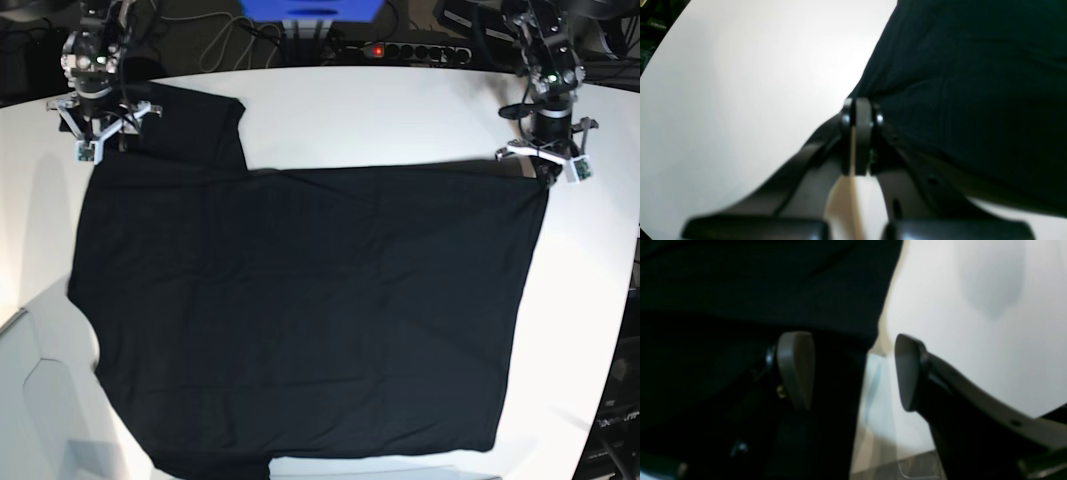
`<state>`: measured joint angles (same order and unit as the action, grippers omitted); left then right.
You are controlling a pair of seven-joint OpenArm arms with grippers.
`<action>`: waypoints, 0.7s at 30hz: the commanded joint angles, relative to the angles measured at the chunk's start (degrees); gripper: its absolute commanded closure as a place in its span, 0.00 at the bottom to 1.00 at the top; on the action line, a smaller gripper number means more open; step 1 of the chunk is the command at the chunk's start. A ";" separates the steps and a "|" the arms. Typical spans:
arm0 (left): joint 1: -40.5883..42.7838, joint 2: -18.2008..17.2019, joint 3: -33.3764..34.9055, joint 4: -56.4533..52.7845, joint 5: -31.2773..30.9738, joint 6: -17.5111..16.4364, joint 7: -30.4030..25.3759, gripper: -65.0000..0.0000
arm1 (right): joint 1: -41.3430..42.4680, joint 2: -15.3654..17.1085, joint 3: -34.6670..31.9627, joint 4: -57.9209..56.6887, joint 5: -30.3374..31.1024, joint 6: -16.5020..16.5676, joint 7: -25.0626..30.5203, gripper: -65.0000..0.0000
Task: Fold the T-shirt properly
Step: 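Close both grippers on the shoulder corners of the T-shirt, then lift the shoulder edge and carry it over toward the hem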
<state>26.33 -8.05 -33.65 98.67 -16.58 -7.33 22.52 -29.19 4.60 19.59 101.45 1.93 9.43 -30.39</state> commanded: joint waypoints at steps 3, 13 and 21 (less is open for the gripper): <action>0.09 -0.52 -0.24 0.89 0.01 0.17 -1.38 1.00 | 0.93 0.28 0.67 -0.83 -0.75 6.96 -2.36 0.59; 0.18 -0.52 -0.42 0.89 -0.08 0.17 -1.38 1.00 | 1.01 0.28 3.83 0.84 -0.75 10.04 -1.83 1.00; 0.88 -0.43 -0.42 2.03 -0.08 0.17 -1.38 1.00 | -0.66 -3.15 8.14 12.79 -0.75 16.46 -1.74 1.00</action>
<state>27.14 -7.86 -33.67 99.39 -16.58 -7.33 22.72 -29.52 1.17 27.22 113.25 1.10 24.97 -33.06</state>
